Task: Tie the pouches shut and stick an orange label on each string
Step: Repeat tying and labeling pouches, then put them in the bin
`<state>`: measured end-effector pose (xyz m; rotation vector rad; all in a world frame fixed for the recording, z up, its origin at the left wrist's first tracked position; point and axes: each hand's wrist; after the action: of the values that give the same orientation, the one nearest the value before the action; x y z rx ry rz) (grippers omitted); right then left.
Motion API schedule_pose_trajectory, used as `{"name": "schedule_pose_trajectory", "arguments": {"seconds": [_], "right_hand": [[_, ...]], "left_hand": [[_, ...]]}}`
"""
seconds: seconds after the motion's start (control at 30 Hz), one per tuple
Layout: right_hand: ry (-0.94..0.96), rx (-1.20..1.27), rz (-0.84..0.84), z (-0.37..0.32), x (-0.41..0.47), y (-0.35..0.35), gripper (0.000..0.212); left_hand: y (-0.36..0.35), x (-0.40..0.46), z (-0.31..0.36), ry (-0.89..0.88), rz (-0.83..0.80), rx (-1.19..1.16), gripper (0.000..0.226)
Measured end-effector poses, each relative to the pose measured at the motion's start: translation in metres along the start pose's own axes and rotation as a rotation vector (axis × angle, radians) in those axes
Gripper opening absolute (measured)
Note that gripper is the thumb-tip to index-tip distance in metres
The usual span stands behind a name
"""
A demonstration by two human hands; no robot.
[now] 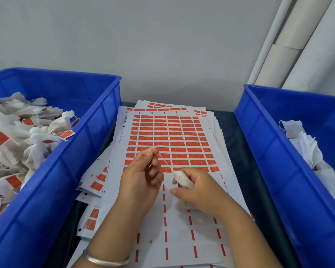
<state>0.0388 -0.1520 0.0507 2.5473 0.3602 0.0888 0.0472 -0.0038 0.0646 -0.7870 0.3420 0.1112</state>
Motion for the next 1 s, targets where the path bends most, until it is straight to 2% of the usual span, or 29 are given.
{"name": "schedule_pose_trajectory", "arguments": {"seconds": [0.1, 0.2, 0.27, 0.37, 0.43, 0.53, 0.6, 0.67, 0.77, 0.9, 0.97, 1.0], "right_hand": [[-0.087, -0.045, -0.019, -0.001, -0.002, 0.003, 0.010], [-0.144, 0.076, -0.047, 0.000, -0.006, 0.013, 0.005], [-0.119, 0.364, -0.003, 0.000, -0.008, 0.019, 0.007], [-0.068, 0.853, 0.123, -0.001, -0.007, 0.023, 0.022], [-0.073, 0.985, 0.230, 0.001, -0.005, 0.024, 0.025], [-0.076, 0.983, 0.325, 0.002, -0.003, 0.024, 0.025], [-0.081, 0.979, 0.367, 0.002, -0.002, 0.024, 0.031], [-0.082, 0.944, 0.390, 0.002, -0.001, 0.024, 0.037], [-0.094, 0.822, 0.418, 0.003, 0.000, 0.021, 0.030], [-0.057, 0.362, 0.430, 0.003, -0.002, 0.014, 0.010], [-0.026, 0.202, 0.320, 0.001, -0.002, 0.012, 0.002], [-0.005, 0.156, 0.252, 0.001, -0.003, 0.010, 0.008]], "left_hand": [[-0.002, 0.002, 0.001, -0.041, 0.144, 0.036, 0.019], [-0.003, 0.006, 0.004, -0.073, 0.315, 0.115, 0.015], [-0.002, 0.010, 0.004, -0.108, 0.419, 0.316, 0.016], [-0.001, 0.014, -0.003, -0.165, 0.465, 0.617, 0.020], [-0.001, 0.011, -0.009, -0.223, 0.456, 0.748, 0.018], [-0.003, 0.001, -0.017, -0.393, 0.295, 0.965, 0.007], [-0.003, -0.002, -0.022, -0.516, 0.101, 1.134, 0.016], [-0.003, -0.003, -0.025, -0.581, -0.070, 1.269, 0.023], [-0.001, -0.002, -0.026, -0.644, -0.253, 1.387, 0.015], [-0.001, -0.002, -0.025, -0.704, -0.274, 1.276, 0.026], [-0.002, -0.003, -0.024, -0.730, -0.236, 1.214, 0.029], [-0.002, -0.003, -0.023, -0.733, -0.216, 1.199, 0.029]]}}
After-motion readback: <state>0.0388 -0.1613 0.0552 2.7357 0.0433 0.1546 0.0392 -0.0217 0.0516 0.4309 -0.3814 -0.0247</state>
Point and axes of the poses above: each hand's wrist, its own x-axis towards the middle knuckle, its own y-axis out of the back of the hand, z = x × y, and after that the axes turned 4 degrees about y, right-handed
